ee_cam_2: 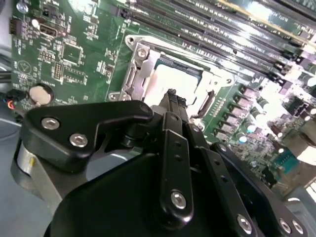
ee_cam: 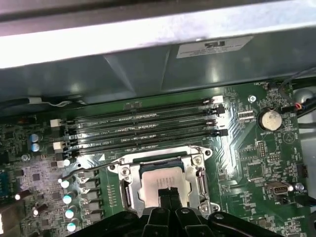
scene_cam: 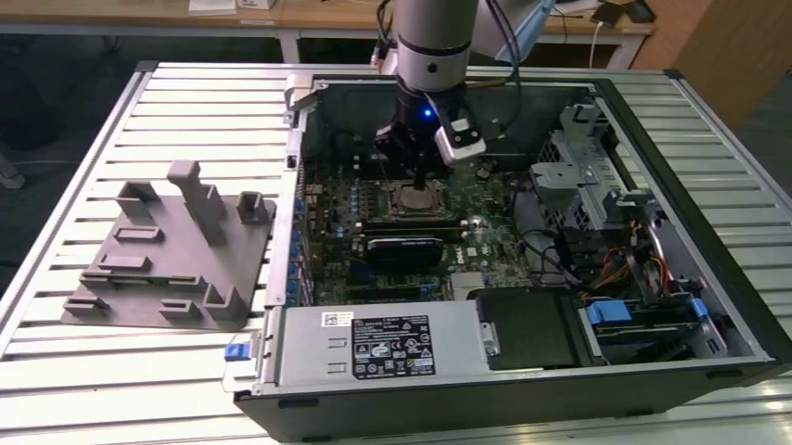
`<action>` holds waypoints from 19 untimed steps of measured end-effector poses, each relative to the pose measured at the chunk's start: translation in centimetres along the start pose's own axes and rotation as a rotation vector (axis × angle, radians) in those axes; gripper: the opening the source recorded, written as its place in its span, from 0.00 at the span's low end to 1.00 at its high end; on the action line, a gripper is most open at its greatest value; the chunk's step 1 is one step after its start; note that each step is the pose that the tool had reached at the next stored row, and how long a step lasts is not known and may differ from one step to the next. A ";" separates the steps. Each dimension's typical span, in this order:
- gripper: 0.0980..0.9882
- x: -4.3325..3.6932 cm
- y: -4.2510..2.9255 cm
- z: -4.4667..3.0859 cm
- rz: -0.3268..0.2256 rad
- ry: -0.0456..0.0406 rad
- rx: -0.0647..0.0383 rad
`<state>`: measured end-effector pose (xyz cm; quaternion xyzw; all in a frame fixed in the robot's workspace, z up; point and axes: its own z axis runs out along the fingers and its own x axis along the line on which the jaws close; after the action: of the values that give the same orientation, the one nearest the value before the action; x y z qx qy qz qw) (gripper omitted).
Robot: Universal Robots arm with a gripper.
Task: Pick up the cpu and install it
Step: 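Close the cpu cover, then install the first cpu locking lever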
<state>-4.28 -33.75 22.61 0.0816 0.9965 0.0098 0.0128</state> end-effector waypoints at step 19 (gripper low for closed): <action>0.01 -0.04 0.04 -1.65 0.000 -0.0007 0.000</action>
<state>-4.28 -33.75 24.26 0.0815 0.9965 0.0099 0.0131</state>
